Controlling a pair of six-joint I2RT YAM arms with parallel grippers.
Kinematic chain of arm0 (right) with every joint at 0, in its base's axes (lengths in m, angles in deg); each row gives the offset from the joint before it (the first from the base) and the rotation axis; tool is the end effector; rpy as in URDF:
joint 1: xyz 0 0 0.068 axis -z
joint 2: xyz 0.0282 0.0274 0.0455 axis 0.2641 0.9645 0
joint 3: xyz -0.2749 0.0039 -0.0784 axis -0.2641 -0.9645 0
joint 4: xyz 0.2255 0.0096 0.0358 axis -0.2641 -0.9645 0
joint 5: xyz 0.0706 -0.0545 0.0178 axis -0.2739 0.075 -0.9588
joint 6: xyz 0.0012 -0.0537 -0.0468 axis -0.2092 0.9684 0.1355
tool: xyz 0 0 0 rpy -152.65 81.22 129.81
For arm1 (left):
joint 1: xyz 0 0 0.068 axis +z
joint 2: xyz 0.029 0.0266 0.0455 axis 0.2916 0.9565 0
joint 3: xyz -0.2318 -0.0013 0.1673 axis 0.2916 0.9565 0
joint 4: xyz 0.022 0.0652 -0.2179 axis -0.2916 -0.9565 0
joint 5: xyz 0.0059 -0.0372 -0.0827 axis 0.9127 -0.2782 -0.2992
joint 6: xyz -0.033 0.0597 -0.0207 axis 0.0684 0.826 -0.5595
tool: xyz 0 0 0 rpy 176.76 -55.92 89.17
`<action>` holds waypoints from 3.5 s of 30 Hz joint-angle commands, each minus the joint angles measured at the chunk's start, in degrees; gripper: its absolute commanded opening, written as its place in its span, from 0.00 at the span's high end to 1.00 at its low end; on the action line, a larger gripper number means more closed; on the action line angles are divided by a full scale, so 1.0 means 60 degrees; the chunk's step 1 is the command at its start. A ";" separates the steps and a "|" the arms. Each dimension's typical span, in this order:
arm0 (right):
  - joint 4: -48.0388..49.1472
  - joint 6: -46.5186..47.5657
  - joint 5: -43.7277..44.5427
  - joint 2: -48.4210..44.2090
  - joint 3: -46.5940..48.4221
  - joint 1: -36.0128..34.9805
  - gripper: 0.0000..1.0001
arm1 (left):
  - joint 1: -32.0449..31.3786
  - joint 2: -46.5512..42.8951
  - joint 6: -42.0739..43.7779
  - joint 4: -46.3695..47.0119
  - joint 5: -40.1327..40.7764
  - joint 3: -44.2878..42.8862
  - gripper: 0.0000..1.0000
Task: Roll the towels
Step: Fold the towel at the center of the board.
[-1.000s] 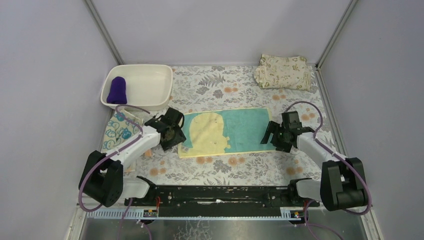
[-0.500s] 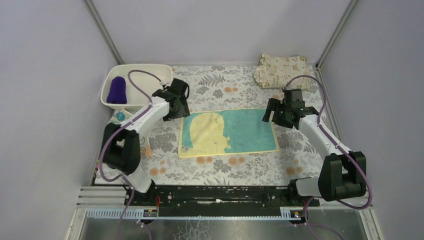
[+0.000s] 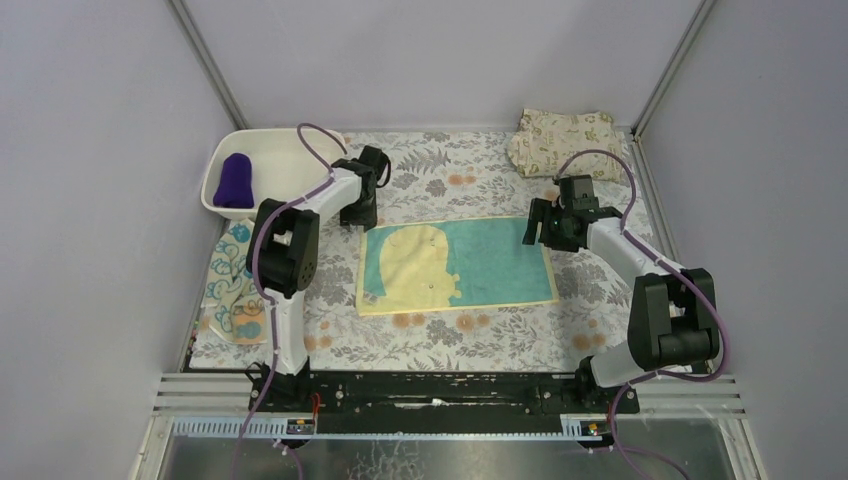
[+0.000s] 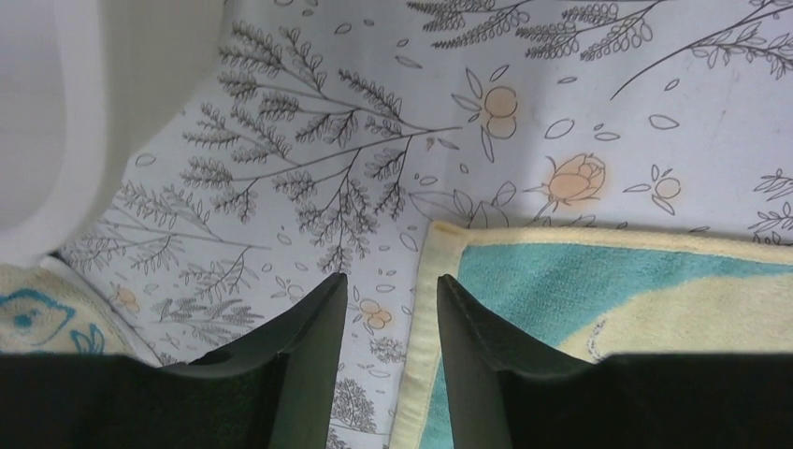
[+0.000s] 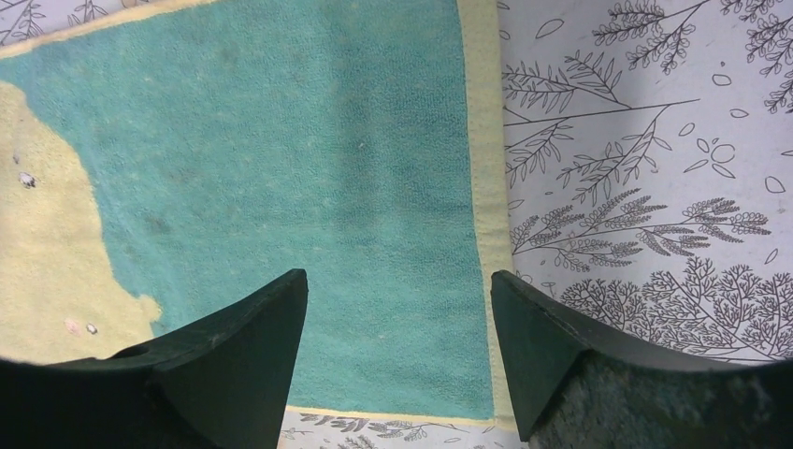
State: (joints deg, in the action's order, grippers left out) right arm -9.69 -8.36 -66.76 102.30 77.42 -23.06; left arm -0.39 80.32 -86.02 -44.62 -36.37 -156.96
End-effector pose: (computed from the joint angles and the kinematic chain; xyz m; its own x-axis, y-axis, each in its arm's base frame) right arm 0.2899 0.0448 0.2293 -0.7913 0.2177 -0.5714 0.0686 0.9602 0.2709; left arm 0.3803 -0.1001 0.1858 -0.9413 -0.0370 -0.3357 -0.1077 0.9750 0.1944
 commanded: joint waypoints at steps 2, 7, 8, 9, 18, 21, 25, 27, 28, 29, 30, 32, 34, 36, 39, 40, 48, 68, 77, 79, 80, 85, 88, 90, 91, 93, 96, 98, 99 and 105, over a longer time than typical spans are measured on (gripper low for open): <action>0.0462 0.0227 -0.0054 -0.0188 -0.0064 0.0061 0.22 | 0.0308 0.0410 0.0732 0.0015 -0.0788 -0.0527 0.62; 0.0644 0.0233 -0.0284 -0.0164 -0.0153 0.0062 0.22 | 0.0476 0.0569 0.0841 0.0015 -0.1304 -0.0582 0.62; 0.0677 0.0234 -0.0320 -0.0164 -0.0171 0.0061 0.22 | 0.0505 0.0597 0.0862 0.0017 -0.1422 -0.0611 0.62; 0.0690 0.0234 -0.0350 -0.0164 -0.0173 0.0061 0.22 | 0.0534 0.0614 0.0881 0.0023 -0.1589 -0.0617 0.62; 0.0768 0.0264 -0.0557 -0.0242 -0.0248 0.0063 0.23 | 0.0686 0.0890 0.0926 0.0161 -0.2109 -0.0883 0.66; 0.0779 0.0281 -0.0559 -0.0294 -0.0249 0.0062 0.23 | 0.0763 0.1041 0.0930 0.0154 -0.2145 -0.0882 0.68; 0.0807 0.0278 -0.0573 -0.0312 -0.0249 0.0065 0.23 | 0.0796 0.1205 0.0993 0.0140 -0.2211 -0.0794 0.71; 0.0815 0.0278 -0.0587 -0.0311 -0.0224 0.0054 0.23 | 0.0796 0.1326 0.1037 0.0112 -0.2237 -0.0758 0.72; 0.0808 0.0274 -0.0589 -0.0298 -0.0198 0.0062 0.23 | 0.0796 0.1368 0.1046 0.0073 -0.2238 -0.0735 0.73; 0.0806 0.0267 -0.0609 -0.0289 -0.0147 0.0070 0.23 | 0.0785 0.1433 0.1059 0.0036 -0.2244 -0.0708 0.74; 0.0809 0.0262 -0.0626 -0.0282 -0.0086 0.0062 0.23 | 0.0794 0.1487 0.1061 0.0031 -0.2267 -0.0672 0.74; 0.0806 0.0271 -0.0746 -0.0236 0.0088 0.0061 0.23 | 0.0789 0.1585 0.1088 0.0028 -0.2459 -0.0621 0.76; 0.0822 0.0337 -0.0952 -0.0164 0.0364 0.0061 0.24 | 0.0795 0.1671 0.1102 0.0016 -0.2555 -0.0588 0.79; 0.0899 0.0470 -0.1092 -0.0077 0.0635 0.0061 0.25 | 0.0796 0.1736 0.1158 0.0015 -0.2570 -0.0564 0.81; 0.1200 0.0833 -0.1263 0.0109 0.1017 0.0070 0.25 | 0.0796 0.1786 0.1193 -0.0016 -0.2438 -0.0599 0.85; 0.1298 0.0987 -0.1312 0.0200 0.1156 0.0062 0.25 | 0.0796 0.1810 0.1201 -0.0014 -0.2382 -0.0613 0.85; -0.1095 0.3534 -0.1758 0.2807 0.4359 0.0354 0.25 | 0.0781 0.1955 0.1263 -0.0080 -0.2073 -0.0780 0.96; -0.3572 0.6822 -0.1659 0.6013 0.7488 0.0764 0.53 | 0.0730 0.2038 0.1310 -0.0265 -0.1427 -0.1048 1.00; -0.3673 0.7016 -0.1507 0.6546 0.7623 0.0607 0.55 | 0.0694 0.2061 0.1325 -0.0280 -0.1363 -0.1058 1.00; -0.3663 0.7054 -0.1431 0.6699 0.7604 0.0578 0.56 | 0.0678 0.2077 0.1325 -0.0289 -0.1363 -0.1062 1.00; -0.3655 0.7085 -0.1331 0.6771 0.7605 0.0576 0.56 | 0.0679 0.2095 0.1325 -0.0279 -0.1364 -0.1055 1.00; -0.3737 0.7273 -0.1177 0.7036 0.7600 0.0501 0.59 | 0.0652 0.2104 0.1340 -0.0277 -0.1296 -0.1069 1.00; -0.3793 0.7358 -0.0887 0.7146 0.7430 0.0410 0.60 | 0.0638 0.2132 0.1340 -0.0290 -0.1265 -0.1060 1.00; -0.3923 0.7455 -0.0759 0.7220 0.7321 0.0338 0.61 | 0.0635 0.2139 0.1340 -0.0305 -0.1240 -0.1069 1.00; -0.3942 0.7481 -0.0709 0.7250 0.7245 0.0295 0.61 | 0.0635 0.2134 0.1340 -0.0308 -0.1242 -0.1071 1.00; -0.3961 0.7524 -0.0572 0.7298 0.7110 0.0241 0.62 | 0.0629 0.2140 0.1340 -0.0306 -0.1218 -0.1071 1.00; -0.3977 0.7577 -0.0437 0.7447 0.6998 0.0183 0.65 | 0.0642 0.2139 0.1340 -0.0306 -0.1177 -0.1063 1.00; -0.3979 0.7580 -0.0281 0.7560 0.7015 0.0179 0.67 | 0.0635 0.2140 0.1340 -0.0306 -0.1109 -0.1048 1.00; -0.3980 0.7579 -0.0204 0.7618 0.7050 0.0182 0.69 | 0.0635 0.2132 0.1340 -0.0307 -0.1083 -0.1046 1.00; -0.4028 0.7655 0.0061 0.7663 0.7450 0.0178 0.83 | 0.0646 0.2020 0.1354 -0.0319 -0.0887 -0.1031 1.00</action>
State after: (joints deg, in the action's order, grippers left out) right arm -31.57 36.03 -70.34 143.89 122.17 -21.68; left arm 2.80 88.38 -79.38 -46.17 -46.20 -164.78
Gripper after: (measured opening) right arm 0.215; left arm 0.065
